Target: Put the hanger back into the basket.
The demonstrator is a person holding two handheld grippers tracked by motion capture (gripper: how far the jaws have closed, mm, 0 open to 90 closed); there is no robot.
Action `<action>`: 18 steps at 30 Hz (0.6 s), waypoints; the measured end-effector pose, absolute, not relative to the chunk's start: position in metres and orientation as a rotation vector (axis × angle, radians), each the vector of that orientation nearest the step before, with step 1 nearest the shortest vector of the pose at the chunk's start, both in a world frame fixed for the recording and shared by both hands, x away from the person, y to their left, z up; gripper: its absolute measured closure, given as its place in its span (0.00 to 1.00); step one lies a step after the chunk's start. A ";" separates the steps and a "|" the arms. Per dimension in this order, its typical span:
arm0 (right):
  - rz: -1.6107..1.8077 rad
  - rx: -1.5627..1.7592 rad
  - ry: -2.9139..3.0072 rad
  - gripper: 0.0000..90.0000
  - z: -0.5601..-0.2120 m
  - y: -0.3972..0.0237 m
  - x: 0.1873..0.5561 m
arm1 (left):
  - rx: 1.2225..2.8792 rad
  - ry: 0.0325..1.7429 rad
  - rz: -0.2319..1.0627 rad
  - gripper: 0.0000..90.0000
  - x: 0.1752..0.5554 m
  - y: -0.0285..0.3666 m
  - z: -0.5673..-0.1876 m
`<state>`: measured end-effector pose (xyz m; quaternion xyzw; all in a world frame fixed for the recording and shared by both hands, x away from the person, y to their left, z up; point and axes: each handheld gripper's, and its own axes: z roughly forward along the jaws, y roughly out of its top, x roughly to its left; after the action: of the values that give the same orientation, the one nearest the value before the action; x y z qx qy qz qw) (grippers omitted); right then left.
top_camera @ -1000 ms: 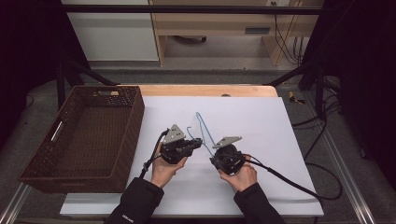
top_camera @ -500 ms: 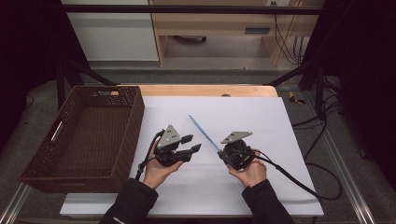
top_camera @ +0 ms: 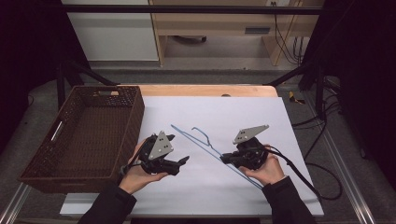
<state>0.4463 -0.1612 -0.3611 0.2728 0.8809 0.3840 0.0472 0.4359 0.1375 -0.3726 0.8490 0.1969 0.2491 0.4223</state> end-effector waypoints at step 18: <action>1.275 0.732 2.850 0.98 -0.363 -0.158 0.439 | 2.272 0.242 0.850 0.38 0.423 0.119 -0.386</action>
<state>0.4389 -0.1579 -0.3634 0.2282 0.8882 0.3974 -0.0327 0.4230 0.1194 -0.3863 0.8748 0.0932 0.3274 0.3447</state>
